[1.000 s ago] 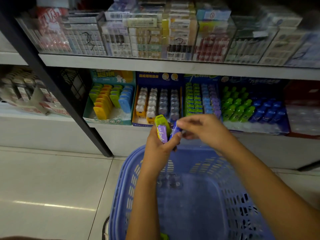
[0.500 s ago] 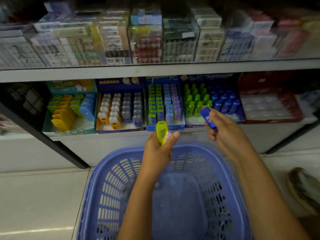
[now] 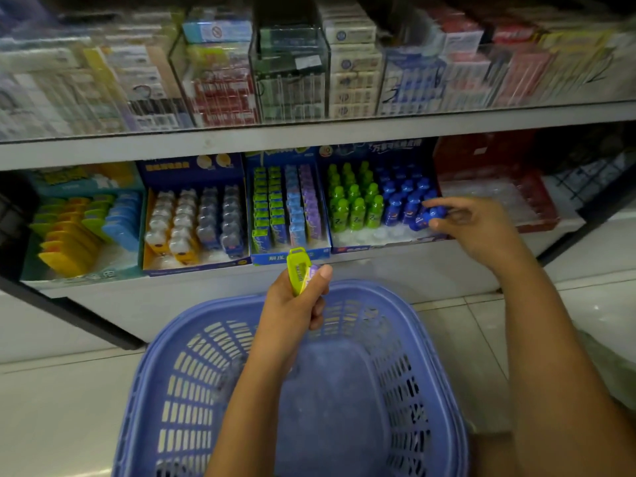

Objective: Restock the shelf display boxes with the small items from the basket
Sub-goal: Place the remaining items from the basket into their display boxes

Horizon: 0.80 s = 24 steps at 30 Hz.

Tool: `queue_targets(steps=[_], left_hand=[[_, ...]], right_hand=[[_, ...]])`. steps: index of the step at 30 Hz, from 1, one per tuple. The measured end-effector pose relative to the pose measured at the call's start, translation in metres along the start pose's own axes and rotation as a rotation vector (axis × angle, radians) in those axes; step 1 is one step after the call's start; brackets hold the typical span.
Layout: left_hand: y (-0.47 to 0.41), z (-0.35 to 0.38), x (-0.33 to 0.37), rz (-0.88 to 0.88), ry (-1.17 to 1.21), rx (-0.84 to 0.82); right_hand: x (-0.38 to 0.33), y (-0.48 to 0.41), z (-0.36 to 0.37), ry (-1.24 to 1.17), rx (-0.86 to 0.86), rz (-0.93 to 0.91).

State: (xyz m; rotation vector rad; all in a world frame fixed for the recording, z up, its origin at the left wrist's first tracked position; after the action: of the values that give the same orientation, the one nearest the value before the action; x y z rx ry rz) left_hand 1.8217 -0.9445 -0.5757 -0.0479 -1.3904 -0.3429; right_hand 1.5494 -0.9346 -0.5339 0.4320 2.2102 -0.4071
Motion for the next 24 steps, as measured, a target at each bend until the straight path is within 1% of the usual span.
queue_targets(steps=[3,7,9,11,13,17,20,24], left_hand=[[0.001,0.000,-0.001,-0.007,-0.013,-0.012],[-0.001,-0.002,-0.002,-0.028,-0.005,-0.009],[-0.001,-0.001,-0.002,-0.034,0.005,-0.011],[0.000,-0.001,-0.001,-0.036,0.016,-0.016],[-0.001,-0.002,-0.002,-0.040,0.018,-0.014],[0.000,-0.003,-0.001,-0.045,0.013,-0.011],[0.001,-0.003,0.002,-0.035,0.013,-0.015],[0.002,-0.002,0.004,-0.040,0.013,-0.025]], right_hand=[[-0.002,-0.018,-0.010,0.115,-0.032,0.000],[-0.010,-0.040,-0.021,0.354,-0.215,-0.041],[-0.009,-0.044,-0.019,0.393,-0.309,-0.032],[-0.006,-0.046,-0.016,0.436,-0.343,-0.020],[-0.002,-0.048,-0.014,0.415,-0.310,-0.021],[0.007,-0.047,-0.008,0.281,-0.156,0.023],[0.009,-0.046,-0.010,0.315,-0.098,0.018],[0.007,-0.048,-0.016,0.318,-0.065,0.024]])
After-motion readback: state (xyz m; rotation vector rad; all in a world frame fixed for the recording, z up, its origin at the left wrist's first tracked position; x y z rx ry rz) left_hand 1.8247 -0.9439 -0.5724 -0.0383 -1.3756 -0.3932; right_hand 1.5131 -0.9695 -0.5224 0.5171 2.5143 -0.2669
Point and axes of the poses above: each hand's wrist, its own y-axis away from the middle knuckle, its own z-axis out of the palm, x = y × z, the point moved 2 cm from there along -y, towards the middle knuckle, and after that the axes turned 4 degrees about x, right-handed, at the moved point
